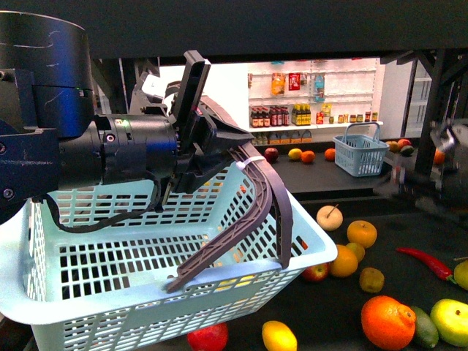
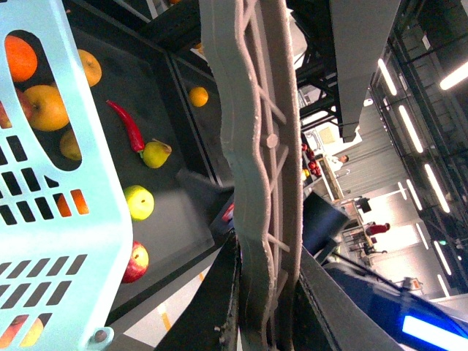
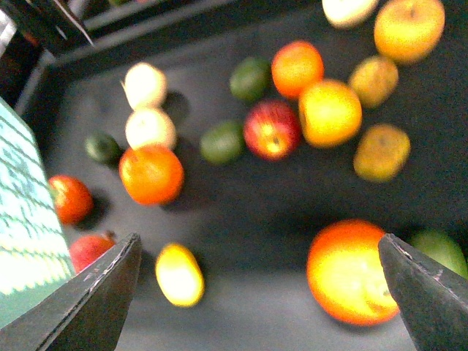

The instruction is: Pick lemon from shelf

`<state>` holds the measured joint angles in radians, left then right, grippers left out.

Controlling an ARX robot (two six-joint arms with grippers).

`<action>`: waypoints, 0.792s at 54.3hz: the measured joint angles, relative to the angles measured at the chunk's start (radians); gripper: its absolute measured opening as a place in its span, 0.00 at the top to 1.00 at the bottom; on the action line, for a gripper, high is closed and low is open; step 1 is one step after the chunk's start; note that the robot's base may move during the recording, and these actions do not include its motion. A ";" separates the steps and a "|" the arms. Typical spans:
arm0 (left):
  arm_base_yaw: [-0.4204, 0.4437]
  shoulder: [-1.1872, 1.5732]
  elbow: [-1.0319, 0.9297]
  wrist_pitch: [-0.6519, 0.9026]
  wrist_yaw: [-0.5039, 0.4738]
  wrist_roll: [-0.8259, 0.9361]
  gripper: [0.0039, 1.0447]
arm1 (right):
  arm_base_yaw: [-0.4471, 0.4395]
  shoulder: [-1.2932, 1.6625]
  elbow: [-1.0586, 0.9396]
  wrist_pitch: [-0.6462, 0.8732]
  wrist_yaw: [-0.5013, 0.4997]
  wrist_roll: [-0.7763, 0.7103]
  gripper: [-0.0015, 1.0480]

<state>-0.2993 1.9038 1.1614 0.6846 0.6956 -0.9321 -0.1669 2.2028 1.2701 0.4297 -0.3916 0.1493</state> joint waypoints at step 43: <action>0.000 0.000 0.000 0.000 -0.004 0.000 0.88 | 0.284 0.348 -0.024 0.162 -0.090 -0.549 0.07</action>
<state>-0.2993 1.9038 1.1614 0.6846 0.6918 -0.9318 0.1173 2.5511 1.2465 0.5919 -0.4820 -0.4000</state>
